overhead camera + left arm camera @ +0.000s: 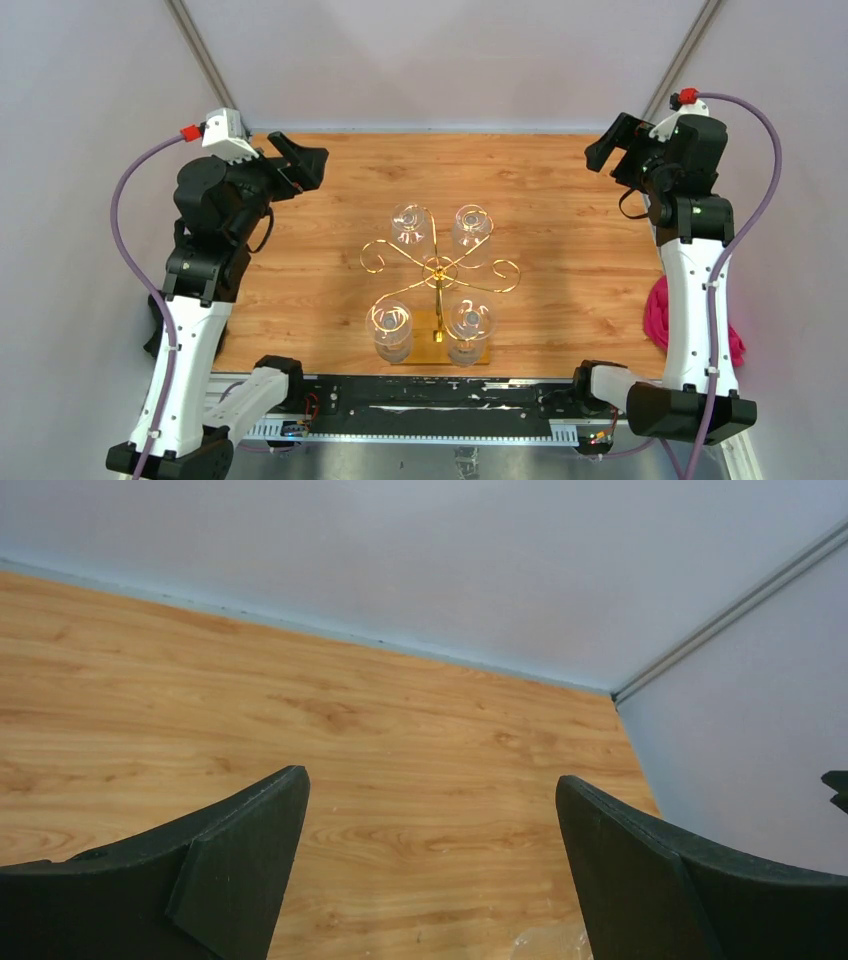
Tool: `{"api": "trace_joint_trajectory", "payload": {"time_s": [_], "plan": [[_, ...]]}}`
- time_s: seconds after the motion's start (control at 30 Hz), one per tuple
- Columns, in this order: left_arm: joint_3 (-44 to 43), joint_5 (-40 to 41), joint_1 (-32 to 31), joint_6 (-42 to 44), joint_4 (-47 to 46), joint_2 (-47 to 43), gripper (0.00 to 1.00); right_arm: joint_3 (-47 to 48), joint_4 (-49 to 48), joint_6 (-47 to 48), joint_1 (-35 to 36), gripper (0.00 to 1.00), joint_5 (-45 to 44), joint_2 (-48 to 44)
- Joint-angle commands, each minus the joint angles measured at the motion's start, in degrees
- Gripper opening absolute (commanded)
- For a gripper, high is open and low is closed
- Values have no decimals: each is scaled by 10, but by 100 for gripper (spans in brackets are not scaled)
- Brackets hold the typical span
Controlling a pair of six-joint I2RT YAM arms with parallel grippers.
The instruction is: Take the wine glass off the wine glass rack
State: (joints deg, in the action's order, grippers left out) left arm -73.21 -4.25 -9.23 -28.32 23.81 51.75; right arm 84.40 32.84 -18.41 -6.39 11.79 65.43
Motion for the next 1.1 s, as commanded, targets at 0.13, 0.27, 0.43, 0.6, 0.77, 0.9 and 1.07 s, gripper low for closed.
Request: {"api": "trace_joint_trajectory", "payload": {"time_s": [0.13,0.27,0.43,0.6,0.77,0.9,1.07], "plan": [[-34,18,-4,-4,71,32,100,-26,-7,-8,4,96,51,-1],[-45,-25,-4,-12,79,75,100,-104,-121,-79,4,94,219,-4],[16,-52,-4,-22,8,55,100,-110,-209,-169,4,99,341,35],[36,-41,-4,-15,4,42,100,-135,-316,-259,4,86,379,35],[30,-24,-4,-5,21,49,100,-118,-303,-264,7,68,393,30],[40,-37,-4,-17,4,51,100,-115,-296,-290,35,57,425,35],[40,-47,-4,-22,-1,53,100,-121,-237,-259,120,54,408,5]]}}
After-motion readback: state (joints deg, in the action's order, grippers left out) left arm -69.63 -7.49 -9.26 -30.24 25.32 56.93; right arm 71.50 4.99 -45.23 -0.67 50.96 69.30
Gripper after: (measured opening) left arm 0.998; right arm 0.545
